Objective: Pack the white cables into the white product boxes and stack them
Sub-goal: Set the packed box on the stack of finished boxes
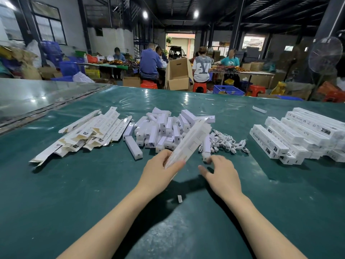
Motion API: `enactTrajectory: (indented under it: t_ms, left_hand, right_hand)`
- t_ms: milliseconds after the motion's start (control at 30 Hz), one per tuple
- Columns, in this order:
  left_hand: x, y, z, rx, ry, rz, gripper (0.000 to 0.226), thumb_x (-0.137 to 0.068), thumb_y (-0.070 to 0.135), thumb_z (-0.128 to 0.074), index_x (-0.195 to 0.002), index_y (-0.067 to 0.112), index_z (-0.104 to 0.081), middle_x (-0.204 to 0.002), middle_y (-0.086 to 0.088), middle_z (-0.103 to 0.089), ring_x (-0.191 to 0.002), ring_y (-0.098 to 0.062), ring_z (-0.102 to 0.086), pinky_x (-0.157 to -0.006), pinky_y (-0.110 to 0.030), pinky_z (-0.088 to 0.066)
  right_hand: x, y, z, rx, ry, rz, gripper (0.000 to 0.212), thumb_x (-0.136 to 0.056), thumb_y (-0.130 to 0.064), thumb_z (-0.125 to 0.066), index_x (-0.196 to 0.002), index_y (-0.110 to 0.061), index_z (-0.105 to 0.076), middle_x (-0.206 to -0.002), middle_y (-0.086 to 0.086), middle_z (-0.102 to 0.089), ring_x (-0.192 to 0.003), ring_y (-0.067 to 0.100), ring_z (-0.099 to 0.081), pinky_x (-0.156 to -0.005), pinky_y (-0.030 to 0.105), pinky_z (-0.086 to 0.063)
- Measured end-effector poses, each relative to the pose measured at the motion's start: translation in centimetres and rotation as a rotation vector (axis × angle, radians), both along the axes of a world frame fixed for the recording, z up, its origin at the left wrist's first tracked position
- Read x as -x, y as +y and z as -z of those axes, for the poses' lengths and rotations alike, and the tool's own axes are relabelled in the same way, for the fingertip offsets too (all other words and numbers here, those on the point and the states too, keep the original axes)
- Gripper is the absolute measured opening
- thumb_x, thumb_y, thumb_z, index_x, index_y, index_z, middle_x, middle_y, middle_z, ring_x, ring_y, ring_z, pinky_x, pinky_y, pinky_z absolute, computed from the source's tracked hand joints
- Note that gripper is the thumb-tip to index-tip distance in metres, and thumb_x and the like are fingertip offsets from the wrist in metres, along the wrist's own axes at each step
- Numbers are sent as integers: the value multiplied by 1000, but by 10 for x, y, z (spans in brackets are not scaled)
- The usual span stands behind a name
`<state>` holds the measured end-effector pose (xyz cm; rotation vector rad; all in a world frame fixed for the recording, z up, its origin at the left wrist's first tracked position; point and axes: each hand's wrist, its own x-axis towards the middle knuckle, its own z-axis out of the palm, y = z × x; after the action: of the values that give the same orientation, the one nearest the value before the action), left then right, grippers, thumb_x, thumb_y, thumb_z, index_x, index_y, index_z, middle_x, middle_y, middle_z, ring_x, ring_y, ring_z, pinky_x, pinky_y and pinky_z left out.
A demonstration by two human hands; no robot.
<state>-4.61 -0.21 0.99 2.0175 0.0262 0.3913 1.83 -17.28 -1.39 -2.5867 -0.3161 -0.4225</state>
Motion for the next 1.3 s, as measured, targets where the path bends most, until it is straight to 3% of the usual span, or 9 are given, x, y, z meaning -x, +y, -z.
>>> enactTrajectory:
  t_ms: [133,300,433,567,633,767,933,1100,1300]
  left_hand:
    - [2,-1,-3,-13,117,89,45,-82,48,-58,-122,30,-46,-73,7,-65,-67,-3,-60,-56,-7,-40]
    - [6,-7,-1,-331,141,88,76,-57,52,-75,-121,44,-35,-69,12,-56,-57,3,-52,-54,-18,-35]
    - [8,-7,-2,-498,-19,36,33,-74,48,-65,-102,37,-50,-79,12,-63,-75,-14,-56,-65,-27,-41]
    - [6,3,-2,-562,-35,-6,22,-83,50,-54,-95,31,-56,-80,7,-66,-75,-20,-58,-65,-31,-43]
    - [5,6,-3,-427,41,64,16,-83,48,-56,-87,33,-58,-73,6,-68,-71,-17,-61,-67,-31,-46]
    - [2,12,-4,-133,173,148,8,-78,37,-66,-78,29,-64,-65,5,-70,-54,-7,-59,-60,-25,-48]
    - [-1,21,-7,22,231,123,10,-78,28,-70,-84,21,-68,-65,0,-70,-51,-5,-56,-50,-15,-45]
    - [-2,18,-4,-16,252,102,14,-74,30,-73,-79,18,-68,-67,2,-71,-53,-4,-57,-57,-12,-44]
    - [-3,15,0,-114,178,-46,25,-67,35,-77,-76,17,-63,-73,4,-69,-64,-9,-57,-59,-21,-39]
  right_hand:
    - [-2,-4,1,218,106,-68,61,-88,-55,-46,-142,-33,-28,-150,1,-23,-138,25,-15,-111,39,-23]
    - [-5,1,-1,256,202,-54,59,-90,-52,-43,-143,-30,-29,-151,-5,-28,-140,21,-18,-113,37,-20]
    - [-3,-3,-5,-238,93,49,37,-84,-23,-59,-120,-27,-55,-118,5,-57,-106,27,-55,-79,31,-40]
    - [-7,-12,-3,-718,-118,111,22,-85,-14,-61,-94,-19,-42,-95,6,-52,-83,29,-52,-71,32,-35]
    - [-10,-16,-5,-989,-79,157,24,-86,-9,-58,-95,-20,-39,-85,0,-50,-80,32,-57,-77,42,-46]
    - [-18,-26,-12,-1562,39,217,21,-87,3,-51,-87,-16,-42,-90,1,-46,-75,13,-53,-66,28,-56]
    - [-19,-42,-18,-2062,156,68,21,-91,6,-43,-82,-12,-48,-86,9,-56,-78,18,-58,-61,25,-58]
    - [-19,-45,-19,-2161,235,-73,13,-95,1,-41,-89,-10,-47,-90,12,-61,-75,19,-65,-60,26,-58]
    - [-16,-36,-21,-1837,209,-148,28,-91,10,-42,-86,-17,-40,-74,9,-66,-57,16,-68,-64,31,-59]
